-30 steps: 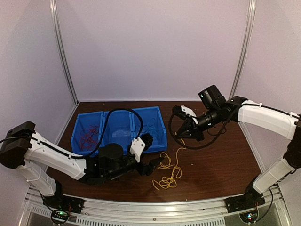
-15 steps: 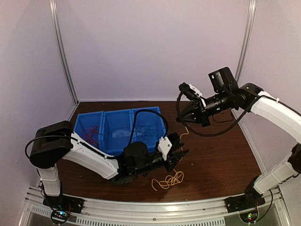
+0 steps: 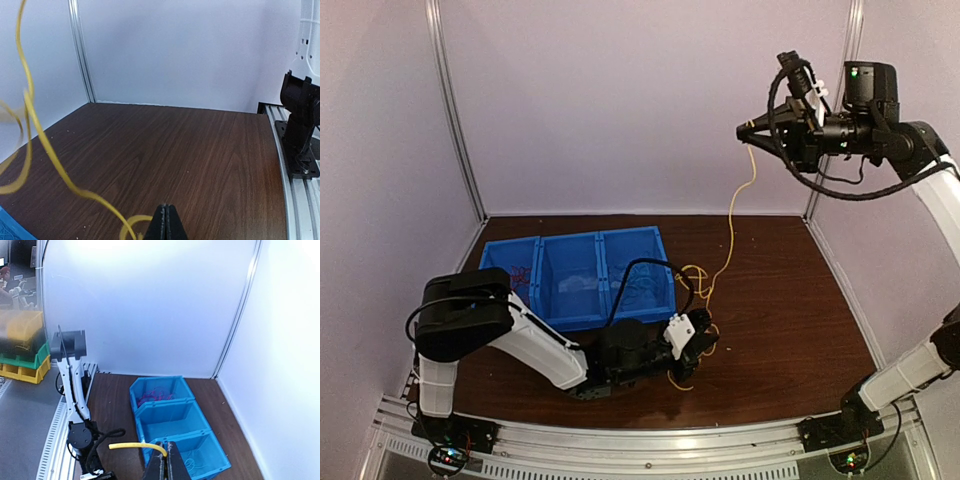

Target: Untangle the cables

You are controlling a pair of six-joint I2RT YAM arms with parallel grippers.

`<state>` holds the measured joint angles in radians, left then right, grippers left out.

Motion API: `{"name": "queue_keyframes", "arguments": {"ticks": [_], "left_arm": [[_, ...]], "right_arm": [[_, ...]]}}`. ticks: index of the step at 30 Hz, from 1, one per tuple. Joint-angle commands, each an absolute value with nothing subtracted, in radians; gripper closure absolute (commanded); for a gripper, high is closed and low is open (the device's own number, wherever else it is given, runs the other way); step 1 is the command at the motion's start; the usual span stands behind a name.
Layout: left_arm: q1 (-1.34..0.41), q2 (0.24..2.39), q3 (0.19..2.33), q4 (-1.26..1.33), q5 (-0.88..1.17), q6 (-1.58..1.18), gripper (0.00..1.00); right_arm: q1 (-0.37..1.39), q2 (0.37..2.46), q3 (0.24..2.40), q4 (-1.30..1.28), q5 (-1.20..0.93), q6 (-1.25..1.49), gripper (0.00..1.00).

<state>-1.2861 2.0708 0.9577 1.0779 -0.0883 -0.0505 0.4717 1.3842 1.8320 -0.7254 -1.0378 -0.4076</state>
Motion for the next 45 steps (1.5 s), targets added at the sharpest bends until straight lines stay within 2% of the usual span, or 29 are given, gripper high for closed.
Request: {"name": "queue_keyframes", "arguments": {"ticks": [1, 9, 13, 21, 25, 28, 32, 33, 35, 36, 40, 45], "left_arm": [[-1.270, 2.109, 0.967, 1.055, -0.080, -0.067, 1.00], [-1.256, 2.097, 0.899, 1.030, -0.094, -0.089, 1.00], [-1.256, 2.035, 0.841, 1.054, -0.092, -0.122, 1.00], [-1.258, 1.859, 0.738, 1.041, -0.199, -0.138, 0.66], [-1.259, 1.785, 0.721, 1.038, -0.241, -0.115, 0.54], [-1.261, 1.759, 0.711, 1.143, -0.224, -0.078, 0.48], [-1.262, 1.796, 0.828, 1.145, -0.195, -0.074, 0.42], [-1.261, 1.812, 0.869, 1.136, -0.213, -0.092, 0.38], [-1.260, 1.860, 0.950, 1.109, -0.285, -0.160, 0.25], [-1.259, 1.887, 1.005, 1.074, -0.288, -0.179, 0.22], [-1.250, 2.035, 1.208, 0.965, -0.226, -0.179, 0.25], [-1.217, 2.208, 1.397, 0.901, -0.054, -0.210, 0.59]], "right_arm": [[0.381, 1.385, 1.961, -0.620, -1.177, -0.262, 1.00], [0.200, 1.365, 1.881, 0.170, -1.407, 0.433, 1.00], [0.192, 1.364, 1.800, 0.258, -1.404, 0.492, 1.00], [0.192, 1.329, 1.676, 0.122, -1.325, 0.356, 1.00], [0.199, 1.319, 1.679, 0.053, -1.331, 0.302, 1.00], [0.199, 1.312, 1.683, 0.027, -1.330, 0.284, 1.00], [0.201, 1.313, 1.667, 0.008, -1.313, 0.256, 1.00], [0.201, 1.313, 1.658, 0.013, -1.310, 0.258, 1.00], [0.207, 1.309, 1.634, 0.032, -1.305, 0.271, 1.00], [0.211, 1.307, 1.620, 0.044, -1.303, 0.278, 1.00], [0.223, 1.300, 1.579, 0.082, -1.299, 0.305, 1.00], [0.225, 1.290, 1.573, 0.099, -1.299, 0.320, 1.00]]}}
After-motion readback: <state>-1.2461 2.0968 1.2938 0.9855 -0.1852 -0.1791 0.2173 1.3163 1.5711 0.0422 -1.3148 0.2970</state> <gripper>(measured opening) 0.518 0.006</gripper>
